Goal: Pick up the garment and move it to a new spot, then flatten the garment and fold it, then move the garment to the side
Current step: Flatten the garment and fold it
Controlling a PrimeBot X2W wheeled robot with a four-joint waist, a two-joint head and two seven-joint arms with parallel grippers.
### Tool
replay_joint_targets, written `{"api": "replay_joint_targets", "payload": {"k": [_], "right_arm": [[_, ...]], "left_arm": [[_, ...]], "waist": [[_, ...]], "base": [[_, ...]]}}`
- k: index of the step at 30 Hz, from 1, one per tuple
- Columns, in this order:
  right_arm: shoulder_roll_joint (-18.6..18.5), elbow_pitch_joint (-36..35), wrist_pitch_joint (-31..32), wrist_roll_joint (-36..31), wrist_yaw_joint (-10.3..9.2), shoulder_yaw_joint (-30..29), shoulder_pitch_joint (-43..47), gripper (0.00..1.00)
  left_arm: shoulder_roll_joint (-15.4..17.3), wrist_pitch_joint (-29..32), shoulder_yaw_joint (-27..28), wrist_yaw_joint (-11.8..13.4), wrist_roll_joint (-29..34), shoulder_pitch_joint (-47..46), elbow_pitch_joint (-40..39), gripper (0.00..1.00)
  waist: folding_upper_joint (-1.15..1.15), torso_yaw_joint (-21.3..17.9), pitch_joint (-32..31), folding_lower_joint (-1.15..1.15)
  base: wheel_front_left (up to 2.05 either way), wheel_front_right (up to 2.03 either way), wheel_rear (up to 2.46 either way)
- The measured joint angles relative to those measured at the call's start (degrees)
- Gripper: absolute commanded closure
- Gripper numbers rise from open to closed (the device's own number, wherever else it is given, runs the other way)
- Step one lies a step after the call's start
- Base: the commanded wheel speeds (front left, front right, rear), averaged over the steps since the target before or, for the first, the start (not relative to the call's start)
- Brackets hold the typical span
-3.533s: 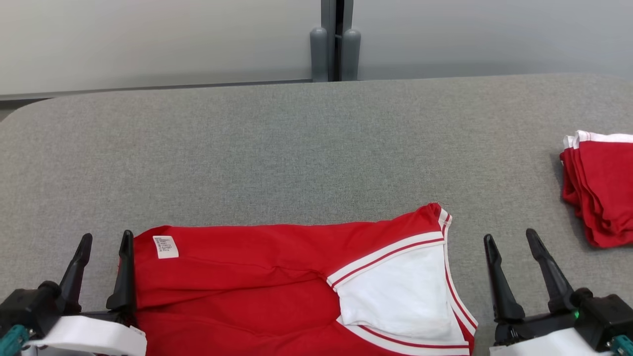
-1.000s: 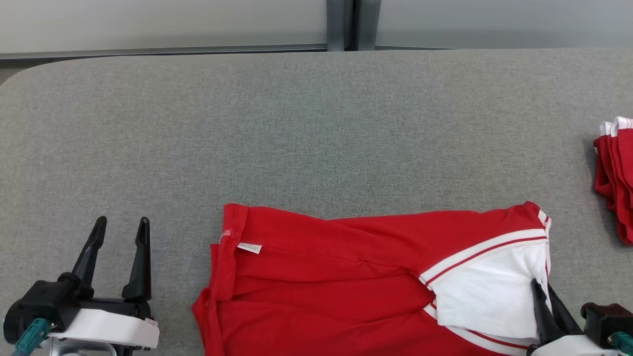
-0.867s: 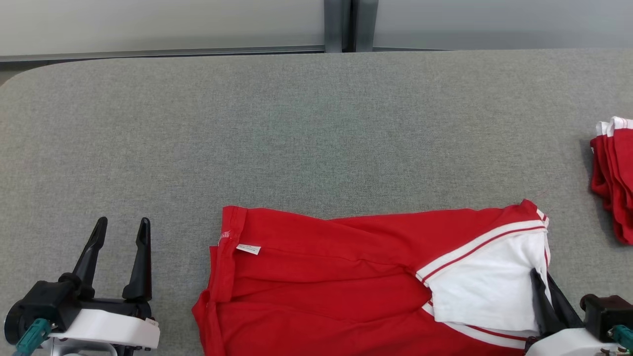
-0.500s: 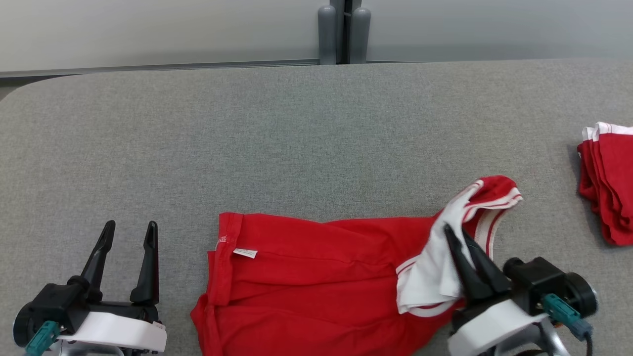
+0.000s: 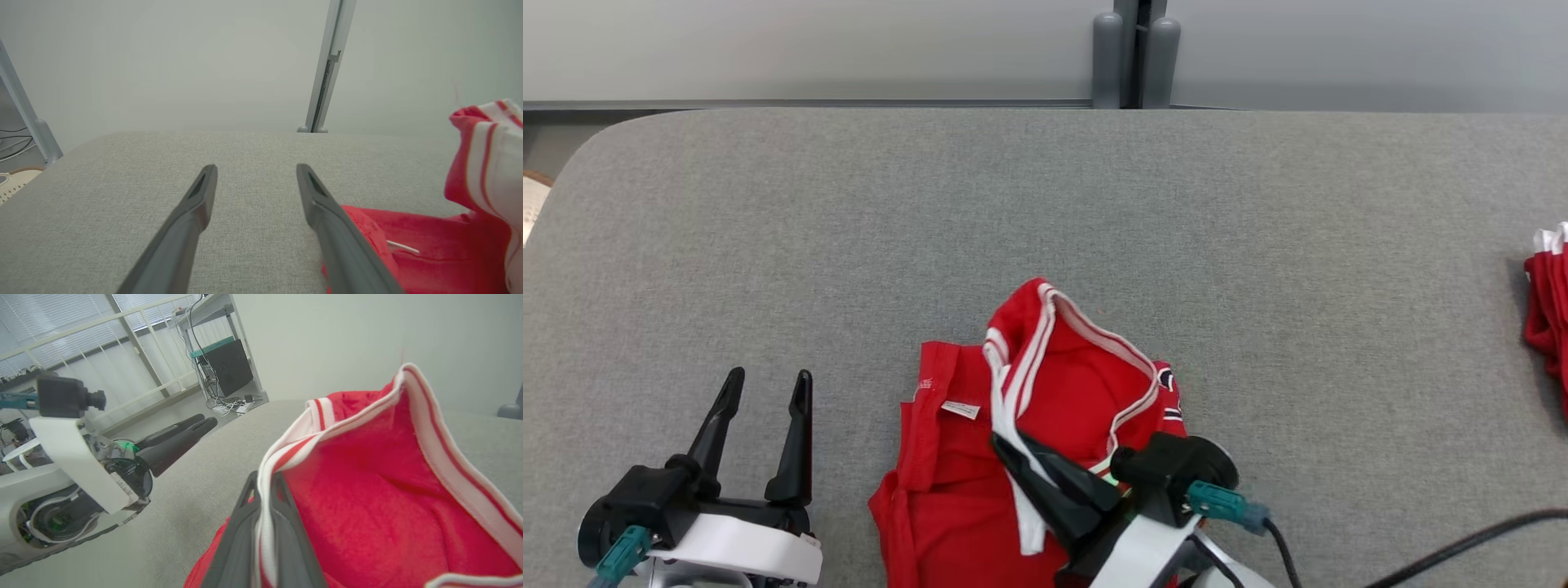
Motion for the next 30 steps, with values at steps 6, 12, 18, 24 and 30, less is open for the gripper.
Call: {"api": "replay_joint_targets", "payload": {"k": [6, 12, 18, 24, 30], "right_arm": [[0.03, 10.25, -2.57, 6.39, 0.00, 8.38, -6.80, 1.00], [0.00, 15.13, -5.63, 10.60, 0.00, 12.72, -10.81, 0.00], [0.03, 13.12, -9.70, 11.41, 0.00, 15.97, -14.51, 0.00], [0.11, 8.60, -13.55, 9.55, 0.01, 10.49, -15.16, 0.00], [0.02, 5.73, -14.85, 1.92, 0.01, -5.22, -10.29, 0.00]], "left_arm": [[-0.73, 0.00, -0.64, -0.97, 0.32, -1.12, 1.16, 0.00], [-1.07, 0.00, -0.44, -1.52, 0.51, -1.64, 1.75, 0.00], [-1.14, 0.00, -0.24, -2.24, 0.66, -1.82, 2.20, 0.00], [-0.87, 0.00, 0.38, -2.34, 1.92, -2.32, 2.25, 0.00], [-0.87, 0.00, 1.63, -2.18, 2.89, -2.26, 1.24, 0.00]], "waist": [[0.00, 2.41, 0.84, 0.00], [0.00, 3.08, 1.72, 0.00], [0.00, 2.62, 1.93, 0.00], [0.00, 1.70, 1.33, 0.00], [0.00, 0.42, 0.49, 0.00]], "base": [[0.00, 0.00, 0.00], [0.00, 0.00, 0.00], [0.00, 0.00, 0.00], [0.00, 0.00, 0.00], [0.00, 0.00, 0.00]]}}
